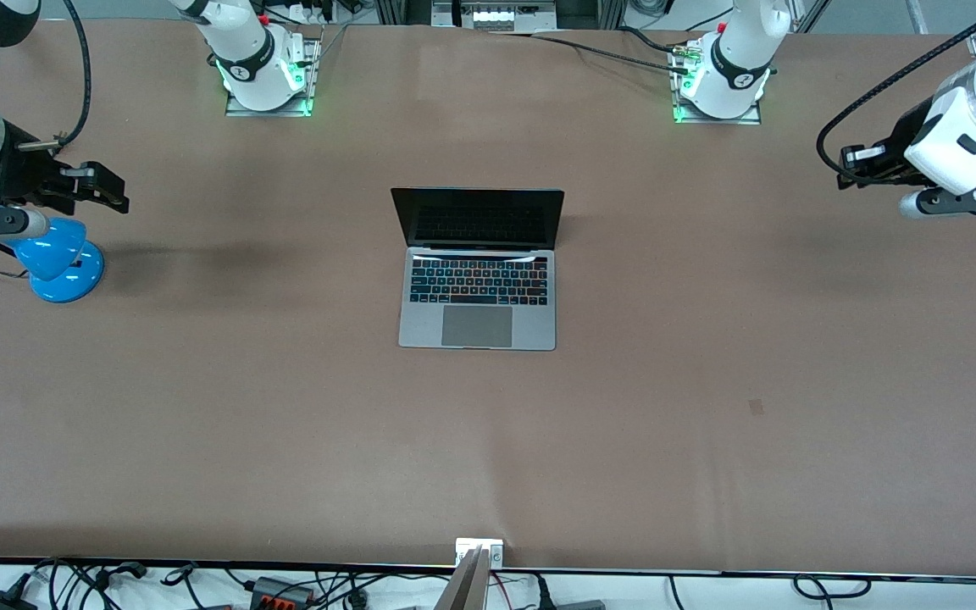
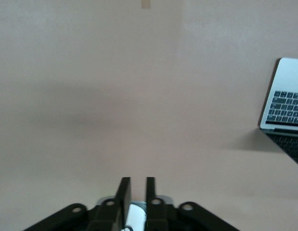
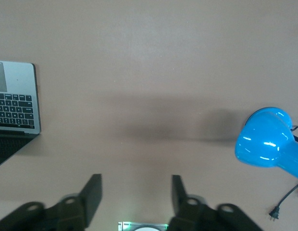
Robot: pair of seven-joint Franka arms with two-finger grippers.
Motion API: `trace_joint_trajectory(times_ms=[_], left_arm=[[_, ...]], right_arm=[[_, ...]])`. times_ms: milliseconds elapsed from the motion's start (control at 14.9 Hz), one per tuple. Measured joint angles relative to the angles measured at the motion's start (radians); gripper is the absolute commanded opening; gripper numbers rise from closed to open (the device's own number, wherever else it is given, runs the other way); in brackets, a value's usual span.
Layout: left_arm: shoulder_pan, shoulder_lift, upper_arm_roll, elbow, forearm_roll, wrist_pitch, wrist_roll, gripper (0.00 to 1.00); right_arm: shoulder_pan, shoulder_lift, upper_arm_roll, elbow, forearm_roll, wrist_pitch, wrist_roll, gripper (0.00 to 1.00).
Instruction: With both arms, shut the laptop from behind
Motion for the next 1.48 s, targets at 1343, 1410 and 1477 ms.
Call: trace_joint_trajectory(times_ms=[1343, 1410, 1477], left_arm=[[-0.024, 0.057, -0.056, -0.021, -0.202, -0.101, 0.000, 0.00], [-0.024, 0.089, -0.067, -0.024, -0.229, -0.091, 0.000, 0.00], [-0.025, 0.120, -0.081, -0.026, -0.250, -0.075, 0.000, 0.00]], right_arm=[[0.174, 0.012, 0.009, -0.014, 0.013, -0.131, 0.069, 0.00], [0.205, 0.009, 0.010, -0.026, 0.029, -0.131, 0.109, 0.00], [0.236, 0.004, 0.011, -0.041, 0.056, -0.130, 0.160, 0.00]])
